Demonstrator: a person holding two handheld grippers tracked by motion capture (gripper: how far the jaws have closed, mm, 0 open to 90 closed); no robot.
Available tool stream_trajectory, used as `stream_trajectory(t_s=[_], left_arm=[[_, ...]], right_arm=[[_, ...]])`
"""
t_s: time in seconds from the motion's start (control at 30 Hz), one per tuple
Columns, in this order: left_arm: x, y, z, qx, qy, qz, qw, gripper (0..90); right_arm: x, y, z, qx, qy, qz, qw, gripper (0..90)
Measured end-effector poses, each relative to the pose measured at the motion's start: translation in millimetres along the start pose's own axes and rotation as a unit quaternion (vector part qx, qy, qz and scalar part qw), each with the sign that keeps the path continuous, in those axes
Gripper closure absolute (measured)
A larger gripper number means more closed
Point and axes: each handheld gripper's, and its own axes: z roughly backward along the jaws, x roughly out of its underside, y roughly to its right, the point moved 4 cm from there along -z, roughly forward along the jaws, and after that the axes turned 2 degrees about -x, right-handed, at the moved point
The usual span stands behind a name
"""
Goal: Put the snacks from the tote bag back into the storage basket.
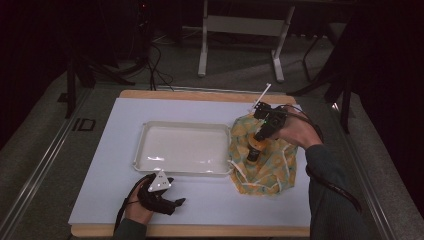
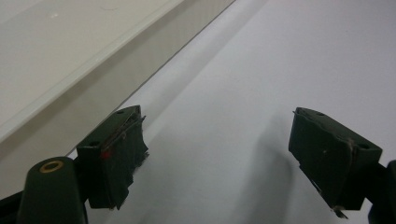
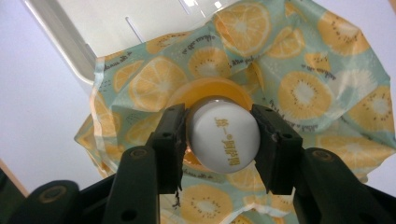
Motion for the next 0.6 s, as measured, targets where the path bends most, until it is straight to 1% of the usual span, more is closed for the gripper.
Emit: stream_trajectory(t_s=[0.1,0.17,0.2,0.27,0.33,0.4,0.6], left_arm=[[0.0,0.0,0.0,0.000,0.000,0.000,1.0000,18.5],[0.0,0.1,0.0,0.000,0.000,0.000,1.0000,18.5],[0.0,0.1,0.1,0.000,0.000,-0.001,1.0000,18.5],[0.0,0.1,0.1,0.000,0.000,-0.001,1.0000,18.5],[0.0,0.2,0.1,0.000,0.000,-0.001,1.0000,18.5],[0.0,0.2,0.1,0.000,0.000,-0.001,1.0000,18.5],[0.0,0.1,0.2,0.000,0.000,-0.001,1.0000,18.5]], right_arm=[[-1.0,1.7,0.7,-0.004,-0.007,-0.017,0.9998,57.9],[-1.3,2.3,0.5,-0.005,-0.009,-0.019,0.9998,58.1],[-2.3,2.9,0.4,-0.005,-0.015,-0.031,0.9994,58.4],[-2.8,3.1,0.8,-0.003,-0.024,-0.044,0.9988,58.5],[-3.1,3.2,0.8,-0.002,-0.027,-0.047,0.9985,58.5],[-3.2,3.0,0.9,0.000,-0.030,-0.047,0.9985,58.5],[-0.8,0.6,2.4,0.008,-0.040,-0.020,0.9990,58.6]])
